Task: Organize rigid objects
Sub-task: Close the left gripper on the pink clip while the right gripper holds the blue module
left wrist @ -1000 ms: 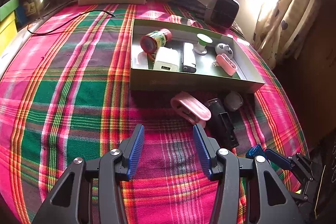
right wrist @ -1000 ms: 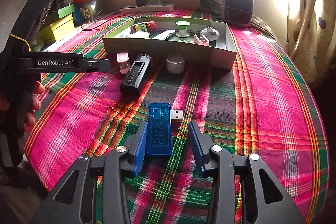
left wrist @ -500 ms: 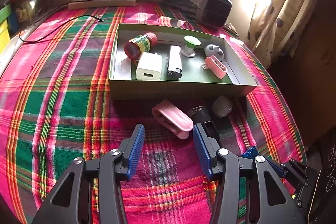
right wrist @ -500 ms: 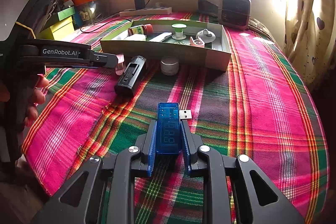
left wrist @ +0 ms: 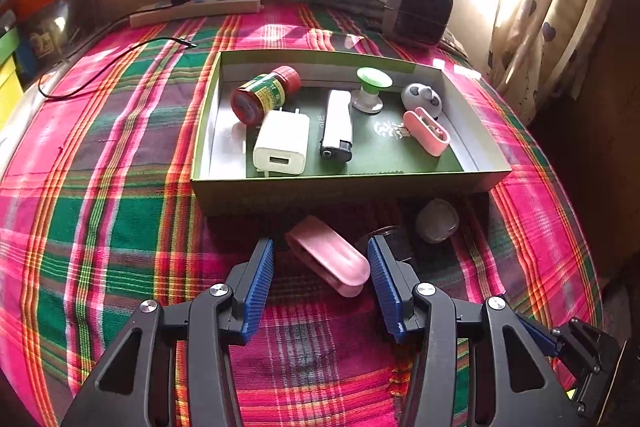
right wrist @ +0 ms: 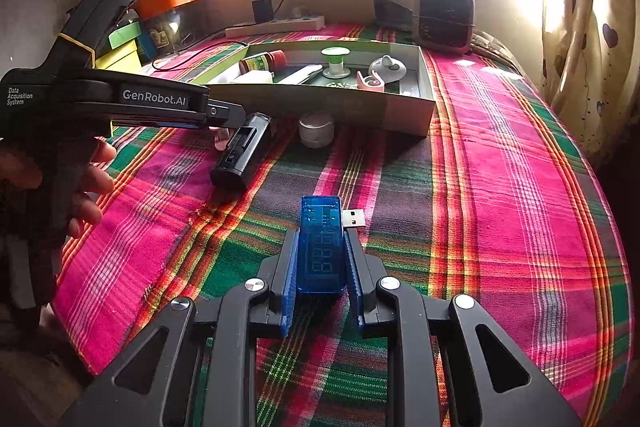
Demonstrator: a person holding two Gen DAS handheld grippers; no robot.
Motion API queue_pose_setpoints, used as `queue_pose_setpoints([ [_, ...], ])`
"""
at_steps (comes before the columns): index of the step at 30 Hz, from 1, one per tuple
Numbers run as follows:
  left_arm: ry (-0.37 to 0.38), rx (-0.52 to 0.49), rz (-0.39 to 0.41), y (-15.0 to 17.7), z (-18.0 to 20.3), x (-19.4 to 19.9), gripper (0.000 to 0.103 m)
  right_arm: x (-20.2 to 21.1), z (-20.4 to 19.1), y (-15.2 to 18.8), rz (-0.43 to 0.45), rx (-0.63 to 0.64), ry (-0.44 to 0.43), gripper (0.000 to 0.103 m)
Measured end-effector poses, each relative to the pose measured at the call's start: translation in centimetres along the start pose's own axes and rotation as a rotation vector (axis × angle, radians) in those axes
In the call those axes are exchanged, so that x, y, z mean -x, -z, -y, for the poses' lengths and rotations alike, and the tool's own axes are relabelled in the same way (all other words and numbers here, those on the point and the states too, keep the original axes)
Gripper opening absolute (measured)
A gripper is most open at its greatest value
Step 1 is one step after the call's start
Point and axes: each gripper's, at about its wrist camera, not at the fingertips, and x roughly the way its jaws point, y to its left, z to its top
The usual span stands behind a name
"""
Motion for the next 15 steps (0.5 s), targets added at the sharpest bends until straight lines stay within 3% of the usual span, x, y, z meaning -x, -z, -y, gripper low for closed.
queue_pose_setpoints([
  [15, -0.05, -0.03, -0.019, 0.03, -0.72, -0.62, 0.048, -0.05, 0.19, -0.02, 0.003, -0.012, -0.012, 0.023],
])
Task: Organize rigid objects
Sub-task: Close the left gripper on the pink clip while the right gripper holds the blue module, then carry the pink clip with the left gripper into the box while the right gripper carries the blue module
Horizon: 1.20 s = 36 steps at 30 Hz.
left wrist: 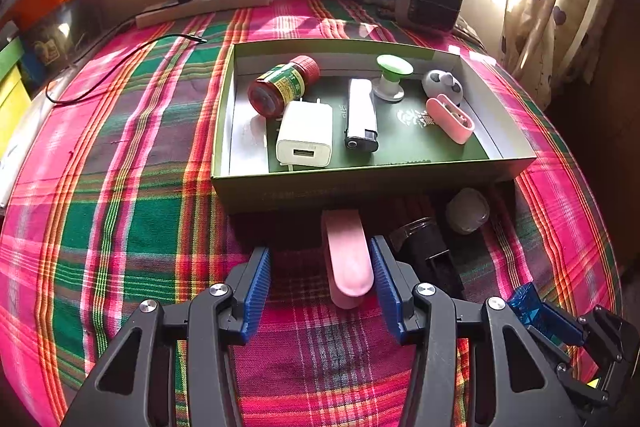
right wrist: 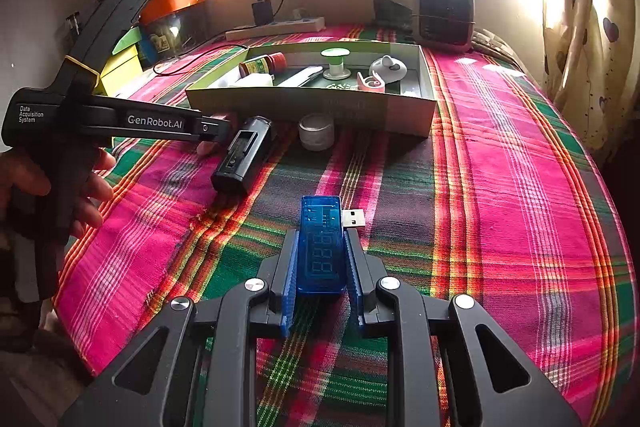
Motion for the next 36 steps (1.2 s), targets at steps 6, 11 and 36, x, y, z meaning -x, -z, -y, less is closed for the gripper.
queue_pose_setpoints([
  [6, -0.032, -0.02, 0.027, -0.1, 0.3, -0.3, 0.048, 0.0, 0.0, 0.0, 0.0, 0.0, 0.0, 0.023],
  [11, -0.045, -0.041, 0.034, 0.0, 0.5, -0.4, 0.047, 0.0, 0.0, 0.0, 0.0, 0.0, 0.001, 0.023],
  [36, -0.053, -0.013, 0.063, 0.5, -0.9, 0.0, 0.017, -0.1, -0.1, -0.1, 0.0, 0.004, 0.009, 0.023],
])
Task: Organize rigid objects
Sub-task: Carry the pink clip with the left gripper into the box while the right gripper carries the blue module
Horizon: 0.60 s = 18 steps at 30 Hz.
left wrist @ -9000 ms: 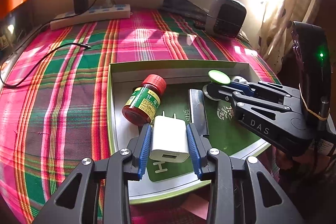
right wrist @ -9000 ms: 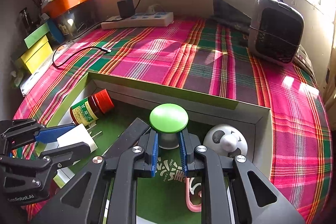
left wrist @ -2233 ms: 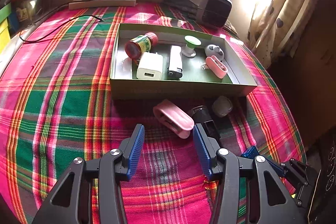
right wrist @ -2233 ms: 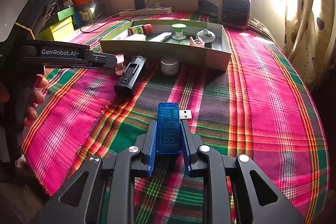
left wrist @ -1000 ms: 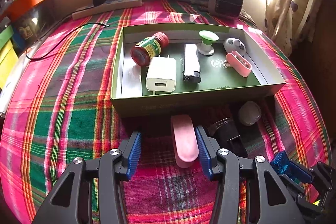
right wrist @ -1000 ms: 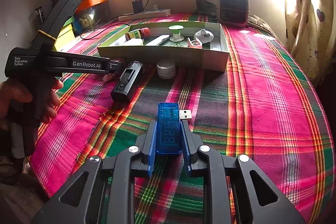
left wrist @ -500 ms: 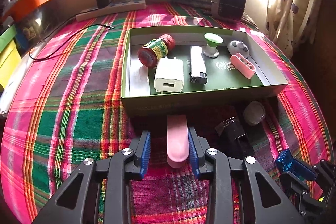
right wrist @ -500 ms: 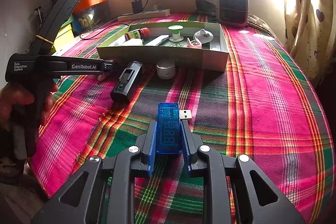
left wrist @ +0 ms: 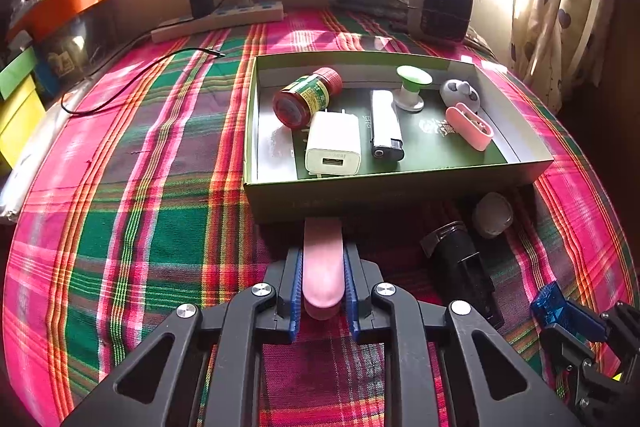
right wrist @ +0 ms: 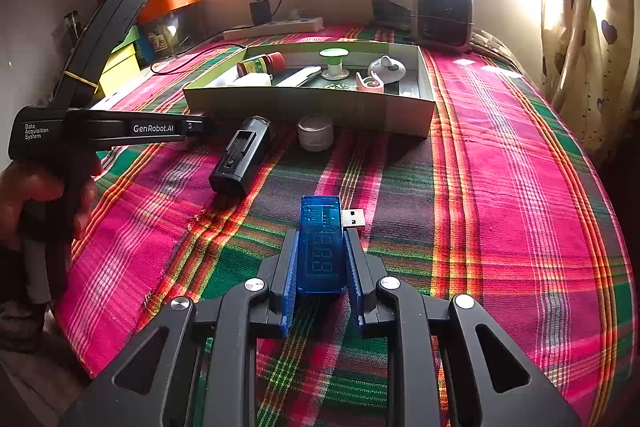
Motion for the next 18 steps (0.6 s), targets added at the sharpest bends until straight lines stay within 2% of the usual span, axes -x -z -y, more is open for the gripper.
queue_pose_setpoints([
  [13, -0.009, -0.007, 0.004, 0.13, 0.12, 0.09, 0.017, 0.03, -0.02, -0.05, -0.001, 0.001, 0.0, 0.023],
  [18, 0.011, -0.004, 0.005, -0.06, 0.06, 0.54, 0.017, -0.07, 0.05, -0.27, -0.007, -0.005, 0.0, 0.023],
])
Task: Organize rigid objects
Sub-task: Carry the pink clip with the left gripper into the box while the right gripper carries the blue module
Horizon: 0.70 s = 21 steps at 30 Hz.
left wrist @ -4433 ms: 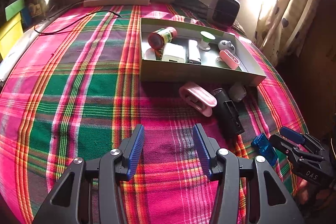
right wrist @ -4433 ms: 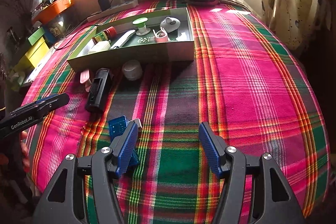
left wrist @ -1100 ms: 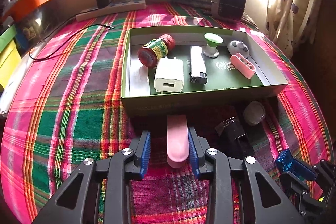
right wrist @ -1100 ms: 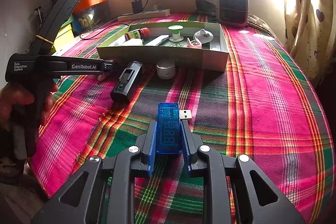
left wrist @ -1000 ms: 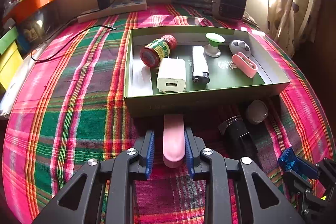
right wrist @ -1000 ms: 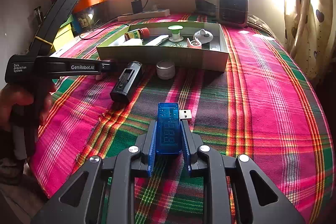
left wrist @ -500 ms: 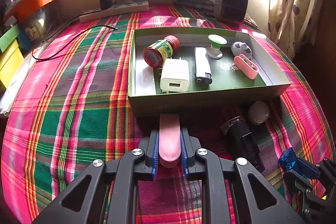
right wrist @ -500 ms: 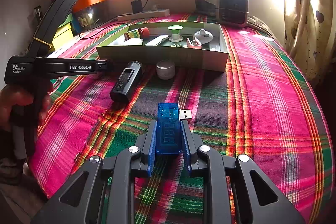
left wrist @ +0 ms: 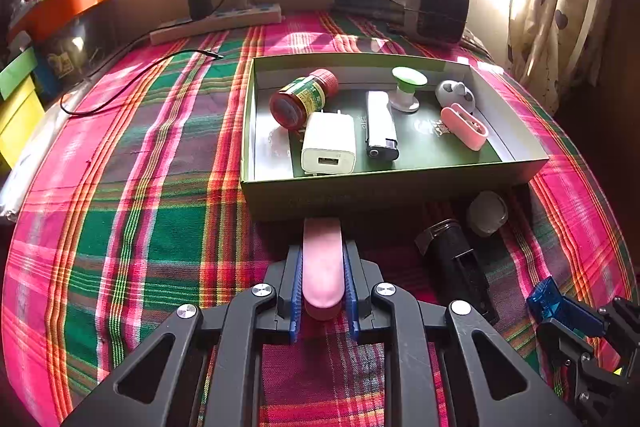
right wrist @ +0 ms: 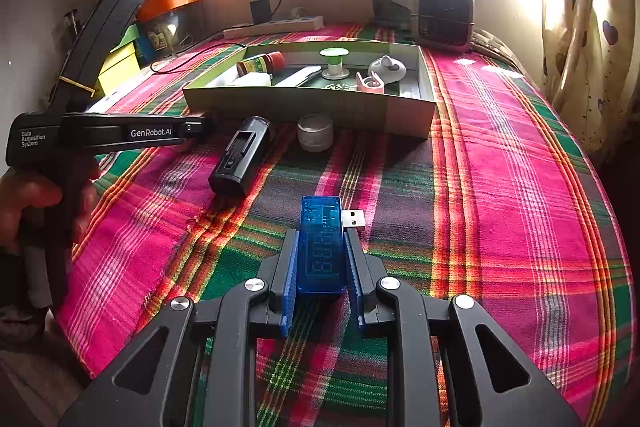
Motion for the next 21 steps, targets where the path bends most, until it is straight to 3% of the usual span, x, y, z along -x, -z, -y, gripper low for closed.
queue_pose_setpoints([
  [21, 0.016, -0.008, 0.067, -1.3, 0.1, 3.3, 0.017, 1.9, 0.3, -4.2, 0.088, 0.013, 0.009, 0.023],
])
